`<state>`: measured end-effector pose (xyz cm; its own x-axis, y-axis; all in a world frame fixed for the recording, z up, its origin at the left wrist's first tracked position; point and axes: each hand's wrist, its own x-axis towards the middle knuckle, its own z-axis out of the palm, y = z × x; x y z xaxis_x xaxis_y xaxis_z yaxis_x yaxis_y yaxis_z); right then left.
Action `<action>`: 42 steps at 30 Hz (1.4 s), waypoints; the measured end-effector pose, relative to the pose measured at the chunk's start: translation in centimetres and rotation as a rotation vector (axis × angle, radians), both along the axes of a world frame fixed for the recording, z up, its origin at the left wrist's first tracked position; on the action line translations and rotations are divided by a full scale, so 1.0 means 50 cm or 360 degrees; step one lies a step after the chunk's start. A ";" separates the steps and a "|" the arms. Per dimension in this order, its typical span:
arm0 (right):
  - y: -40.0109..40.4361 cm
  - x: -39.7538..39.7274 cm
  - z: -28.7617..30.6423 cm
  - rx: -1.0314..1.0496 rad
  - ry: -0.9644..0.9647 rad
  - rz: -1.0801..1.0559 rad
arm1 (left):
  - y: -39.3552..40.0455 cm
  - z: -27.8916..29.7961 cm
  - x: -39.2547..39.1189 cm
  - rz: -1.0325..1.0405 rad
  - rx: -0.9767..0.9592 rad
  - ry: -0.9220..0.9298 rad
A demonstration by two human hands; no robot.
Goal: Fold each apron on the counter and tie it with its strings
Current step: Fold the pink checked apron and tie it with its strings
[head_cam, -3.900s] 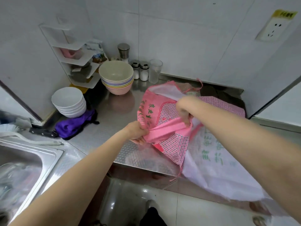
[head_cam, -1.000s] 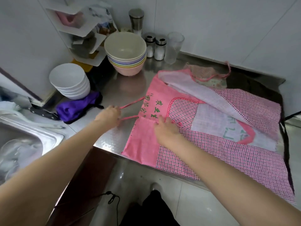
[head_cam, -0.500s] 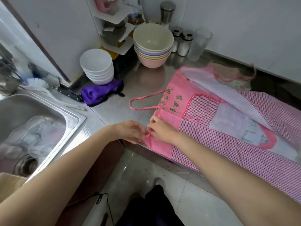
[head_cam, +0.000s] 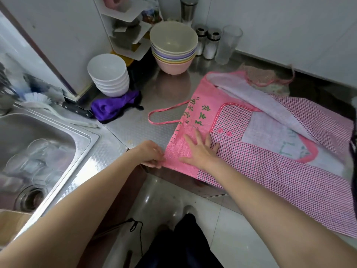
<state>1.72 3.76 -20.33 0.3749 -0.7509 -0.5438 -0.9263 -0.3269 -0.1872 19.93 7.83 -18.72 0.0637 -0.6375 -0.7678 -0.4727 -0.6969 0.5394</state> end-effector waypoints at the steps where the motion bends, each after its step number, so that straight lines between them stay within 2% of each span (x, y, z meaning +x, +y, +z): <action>1: -0.002 0.000 0.003 0.0012 -0.0016 0.0005 | -0.008 0.005 -0.002 -0.0084 -0.0033 -0.0121; 4: -0.009 -0.008 0.016 0.0028 -0.0098 -0.0013 | -0.044 0.024 -0.011 -0.0364 -0.0312 -0.0581; 5: -0.014 -0.016 0.024 -0.0018 -0.0138 -0.0045 | -0.056 0.032 -0.018 -0.0390 -0.0438 -0.0643; 9: -0.082 -0.093 0.076 -0.0511 -0.0153 -0.0212 | -0.121 0.059 -0.092 -0.0669 -0.0867 -0.0567; 11: -0.129 -0.142 0.103 -0.0706 -0.0105 -0.0372 | -0.147 0.059 -0.132 -0.0880 -0.0916 -0.0513; 14: -0.192 -0.221 0.129 -0.0783 0.0037 -0.0724 | -0.185 0.046 -0.184 -0.1085 -0.0898 -0.0494; 17: -0.242 -0.287 0.126 -0.0696 0.0201 -0.0966 | -0.213 0.033 -0.220 -0.1168 -0.0804 -0.0474; 19: -0.265 -0.313 0.122 -0.0640 0.0131 -0.1062 | -0.225 0.017 -0.233 -0.1254 -0.0722 -0.0510; 22: -0.268 -0.326 0.131 -0.0989 0.0011 -0.0758 | -0.242 0.007 -0.244 -0.1407 -0.0663 -0.0584; 24: -0.235 -0.319 0.144 -0.1104 -0.0100 -0.0316 | -0.251 0.017 -0.246 -0.1451 -0.0705 -0.0661; 25: -0.210 -0.316 0.148 -0.1056 -0.0083 -0.0071 | -0.253 0.028 -0.248 -0.1416 -0.0817 -0.0728; 27: -0.162 -0.313 0.143 -0.0861 0.0103 0.0249 | -0.256 0.047 -0.251 -0.1299 -0.1446 -0.0881; 29: -0.131 -0.315 0.132 -0.0748 0.0286 0.0400 | -0.264 0.049 -0.263 -0.1462 -0.2113 -0.1045; 30: -0.125 -0.319 0.126 -0.0714 0.0303 0.0452 | -0.268 0.042 -0.275 -0.1600 -0.2306 -0.1150; 31: -0.120 -0.321 0.120 -0.0690 0.0292 0.0501 | -0.269 0.040 -0.292 -0.1734 -0.2358 -0.1233; 33: -0.113 -0.328 0.111 -0.0682 0.0213 0.0532 | -0.269 0.049 -0.334 -0.2006 -0.2179 -0.1351; 35: -0.105 -0.342 0.104 -0.0672 0.0188 0.0504 | -0.271 0.061 -0.369 -0.2226 -0.1743 -0.1490; 36: -0.102 -0.353 0.103 -0.0687 0.0190 0.0469 | -0.277 0.064 -0.383 -0.2234 -0.1506 -0.1597; 40: -0.110 -0.404 0.115 -0.0650 0.0290 0.0236 | -0.317 0.096 -0.375 -0.2020 -0.1280 -0.2086; 42: -0.125 -0.424 0.130 -0.0682 0.0375 0.0205 | -0.335 0.097 -0.348 -0.1696 -0.1173 -0.2059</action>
<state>-19.48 -2.48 -13.82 0.3833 -0.8809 -0.2777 -0.8745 -0.4429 0.1979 2.51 -8.91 -13.87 -0.2919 -0.9448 -0.1488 -0.8253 0.3274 -0.4600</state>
